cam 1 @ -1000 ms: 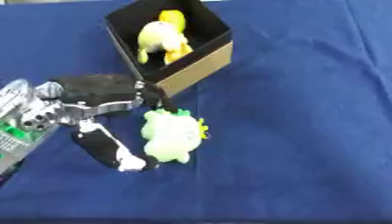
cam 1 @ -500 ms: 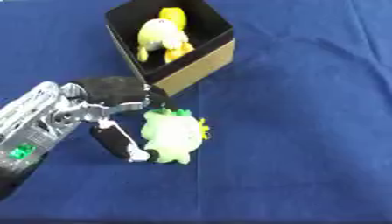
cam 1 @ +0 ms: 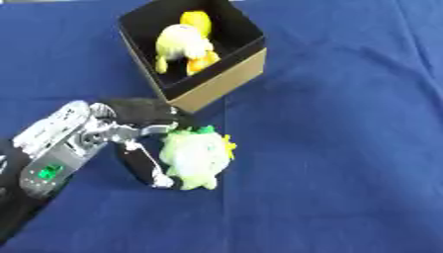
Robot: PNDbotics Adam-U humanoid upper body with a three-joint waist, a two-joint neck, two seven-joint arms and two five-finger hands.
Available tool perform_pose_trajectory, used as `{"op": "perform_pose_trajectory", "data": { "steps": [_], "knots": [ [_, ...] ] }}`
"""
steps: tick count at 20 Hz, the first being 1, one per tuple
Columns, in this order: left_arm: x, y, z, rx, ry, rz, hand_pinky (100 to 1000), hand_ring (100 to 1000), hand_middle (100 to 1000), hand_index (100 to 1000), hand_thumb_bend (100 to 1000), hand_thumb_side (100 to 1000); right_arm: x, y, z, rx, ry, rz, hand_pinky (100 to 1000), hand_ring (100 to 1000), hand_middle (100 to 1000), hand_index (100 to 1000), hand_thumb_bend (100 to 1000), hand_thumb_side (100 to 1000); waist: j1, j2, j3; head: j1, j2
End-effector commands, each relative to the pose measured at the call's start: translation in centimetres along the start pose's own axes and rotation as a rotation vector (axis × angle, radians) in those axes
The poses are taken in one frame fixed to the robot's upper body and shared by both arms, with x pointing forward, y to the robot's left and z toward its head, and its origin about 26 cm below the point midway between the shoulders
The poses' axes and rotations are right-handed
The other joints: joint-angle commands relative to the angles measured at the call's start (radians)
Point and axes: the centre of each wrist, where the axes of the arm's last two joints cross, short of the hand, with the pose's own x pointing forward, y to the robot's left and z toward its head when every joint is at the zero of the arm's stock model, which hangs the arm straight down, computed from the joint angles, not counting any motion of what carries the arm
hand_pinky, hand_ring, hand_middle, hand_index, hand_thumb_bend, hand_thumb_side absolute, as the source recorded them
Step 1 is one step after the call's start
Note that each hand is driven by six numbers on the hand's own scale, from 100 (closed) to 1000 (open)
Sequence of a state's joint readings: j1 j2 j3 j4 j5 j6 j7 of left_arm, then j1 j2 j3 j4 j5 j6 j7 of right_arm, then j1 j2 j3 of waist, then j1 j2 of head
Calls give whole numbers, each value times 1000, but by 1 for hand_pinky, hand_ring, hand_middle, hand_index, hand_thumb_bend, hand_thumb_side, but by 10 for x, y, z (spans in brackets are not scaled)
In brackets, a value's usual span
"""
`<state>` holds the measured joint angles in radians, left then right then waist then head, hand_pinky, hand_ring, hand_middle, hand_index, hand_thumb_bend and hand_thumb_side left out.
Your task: Pick up objects on the table and place them in the box.
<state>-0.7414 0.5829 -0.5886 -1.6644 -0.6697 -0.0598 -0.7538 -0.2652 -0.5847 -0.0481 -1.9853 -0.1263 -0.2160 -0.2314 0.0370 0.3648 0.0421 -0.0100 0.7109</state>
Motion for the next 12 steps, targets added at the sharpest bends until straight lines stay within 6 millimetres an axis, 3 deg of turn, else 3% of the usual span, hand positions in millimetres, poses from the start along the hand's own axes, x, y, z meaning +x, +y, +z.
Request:
{"op": "perform_pose_trajectory", "data": {
  "steps": [1,3,4,5,9,12],
  "knots": [
    [-3,0,-1,-19,5,-23,819,740,704,868,407,394,6,-2,-5,-2,-25,5,757,760,626,678,102,326,-4,-17,-2,4,-15],
    [-3,0,-1,-4,5,-23,804,713,666,831,305,364,6,-2,-5,-6,-23,3,758,759,626,678,103,325,-4,-18,-3,4,-15],
    [-3,0,0,9,4,-24,804,713,666,831,305,364,6,-2,-5,-7,-22,3,758,759,626,678,103,325,-4,-18,-3,4,-15],
    [-2,1,1,25,0,-27,798,701,652,815,202,346,6,-2,-4,-9,-21,4,758,759,626,679,103,325,-4,-19,-3,4,-14],
    [11,8,15,92,-36,-56,798,704,659,818,128,334,5,-3,-4,-10,-19,7,759,760,626,679,102,325,-3,-24,-3,3,-11],
    [27,18,37,128,-73,-86,798,707,669,822,124,355,5,-3,-3,-9,-18,11,759,760,626,680,103,324,0,-30,-1,0,-10]
  ]
}}
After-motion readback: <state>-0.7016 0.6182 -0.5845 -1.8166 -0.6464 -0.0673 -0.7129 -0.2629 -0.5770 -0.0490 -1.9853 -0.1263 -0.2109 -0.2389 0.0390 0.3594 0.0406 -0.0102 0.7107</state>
